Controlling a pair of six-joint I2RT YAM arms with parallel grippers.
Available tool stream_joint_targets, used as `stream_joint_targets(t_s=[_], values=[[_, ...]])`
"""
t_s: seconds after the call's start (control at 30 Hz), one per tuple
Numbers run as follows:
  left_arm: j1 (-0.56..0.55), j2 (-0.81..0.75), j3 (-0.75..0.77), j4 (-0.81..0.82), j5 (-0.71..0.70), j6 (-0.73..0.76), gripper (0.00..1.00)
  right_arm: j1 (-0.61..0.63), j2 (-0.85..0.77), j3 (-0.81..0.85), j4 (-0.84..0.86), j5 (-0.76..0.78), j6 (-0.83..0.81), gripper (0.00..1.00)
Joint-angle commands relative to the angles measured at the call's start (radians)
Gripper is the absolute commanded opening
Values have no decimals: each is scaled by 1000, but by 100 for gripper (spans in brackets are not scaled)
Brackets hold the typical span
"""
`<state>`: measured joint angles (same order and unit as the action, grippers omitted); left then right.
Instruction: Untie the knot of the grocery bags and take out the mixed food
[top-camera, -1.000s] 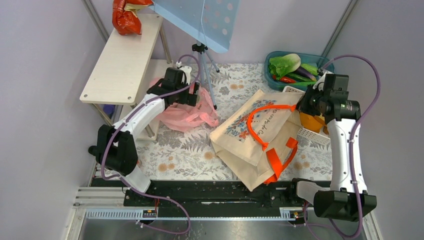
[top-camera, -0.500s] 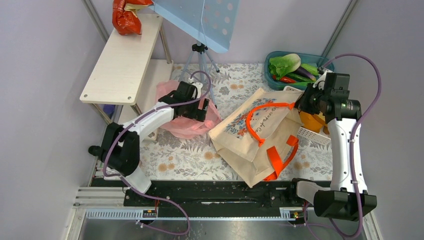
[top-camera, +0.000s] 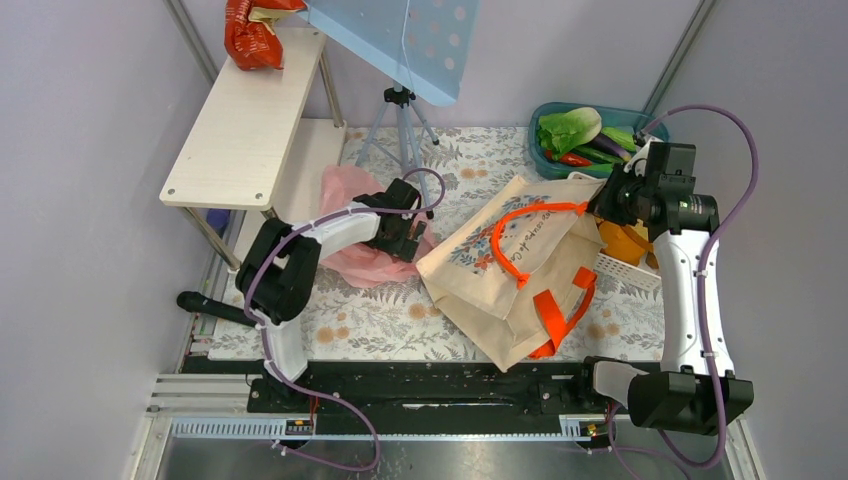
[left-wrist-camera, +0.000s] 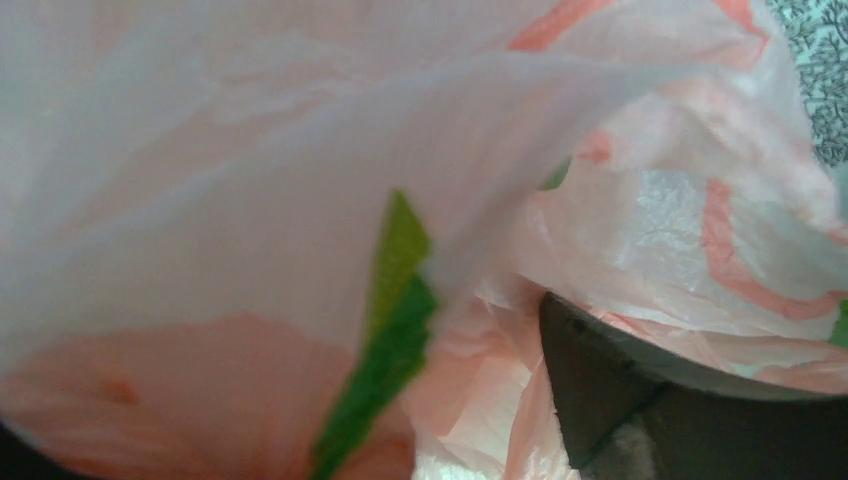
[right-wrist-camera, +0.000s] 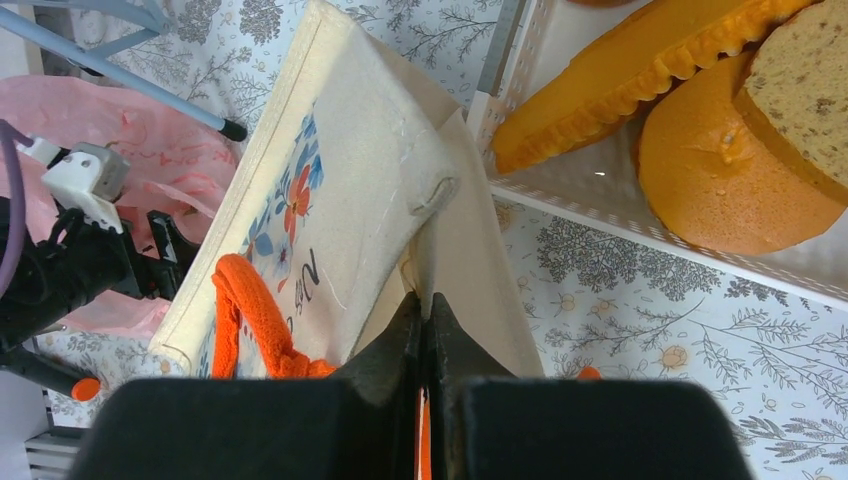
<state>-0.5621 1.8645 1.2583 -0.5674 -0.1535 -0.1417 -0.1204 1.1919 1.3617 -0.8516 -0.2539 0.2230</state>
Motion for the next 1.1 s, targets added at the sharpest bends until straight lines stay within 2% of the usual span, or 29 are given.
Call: stream_joint_targets(t_s=[0.0,0.1,0.13,0.2,0.23,0.43,0.67,0.83,0.93,1.07], values=[[-5,19,52,-17,-48,-21,75,15,-8,40,74,-7,24,0],[-5,38,49,-17,-18,-25,49,27,-6,43,80,-2,25,0],[-5,39,50,-15,-13,-25,38,34,-6,46,79,6,26,0],[-3,30,50,-15,-9,-27,7,48,-9,56,78,29,20,0],[-4,20,53,-18,0,-27,2,59,-7,68,71,47,18,0],[-5,-210,99,-27,52,-58,0,213,78,227,-40,247,-33,0],[-5,-477,176,-102,101,21,0,317,171,282,-14,420,2,0],[-5,-602,201,-184,30,31,0,383,270,324,35,549,60,0],[-5,-686,188,-165,27,17,0,419,316,330,108,564,97,0],[-5,-772,201,-142,100,2,0,472,367,338,198,530,146,0]])
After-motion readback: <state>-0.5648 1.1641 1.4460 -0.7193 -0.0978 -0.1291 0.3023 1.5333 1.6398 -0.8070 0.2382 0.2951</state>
